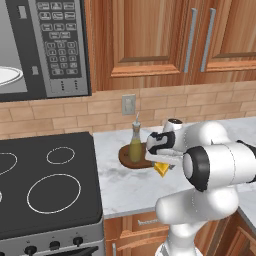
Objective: Retrieve the reheated potato from the microwave, then place the potato, cheese, and condiment on the cutting board.
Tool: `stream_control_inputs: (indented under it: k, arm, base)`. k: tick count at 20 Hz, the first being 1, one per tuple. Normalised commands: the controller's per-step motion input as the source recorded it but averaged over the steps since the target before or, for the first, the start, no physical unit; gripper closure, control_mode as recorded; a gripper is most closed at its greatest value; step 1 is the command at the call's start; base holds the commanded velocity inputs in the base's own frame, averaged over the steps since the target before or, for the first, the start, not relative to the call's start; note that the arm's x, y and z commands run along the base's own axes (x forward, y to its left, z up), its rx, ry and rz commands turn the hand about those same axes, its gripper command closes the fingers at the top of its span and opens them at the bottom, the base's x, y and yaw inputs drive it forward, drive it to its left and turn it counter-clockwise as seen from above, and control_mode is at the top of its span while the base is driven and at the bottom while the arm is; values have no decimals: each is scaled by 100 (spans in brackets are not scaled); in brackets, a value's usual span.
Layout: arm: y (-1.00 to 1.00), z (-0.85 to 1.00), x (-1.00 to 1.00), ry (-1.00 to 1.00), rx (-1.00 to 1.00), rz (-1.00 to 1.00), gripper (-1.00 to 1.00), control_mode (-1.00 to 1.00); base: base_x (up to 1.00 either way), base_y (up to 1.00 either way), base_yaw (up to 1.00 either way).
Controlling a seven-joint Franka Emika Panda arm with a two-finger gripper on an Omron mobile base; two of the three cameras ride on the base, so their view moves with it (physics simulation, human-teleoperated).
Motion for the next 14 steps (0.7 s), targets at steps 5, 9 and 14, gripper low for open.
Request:
stream_control_inputs:
  k: [5, 9, 14]
  arm:
    - [0, -16, -1, -3, 0, 2, -100, -100]
    - [0, -16, 0, -1, 0, 1, -100, -100]
    - [0, -21, -3, -1, 0, 0, 100, -100]
  base:
    - [0, 0, 0]
    - [0, 0, 0]
    - [0, 0, 0]
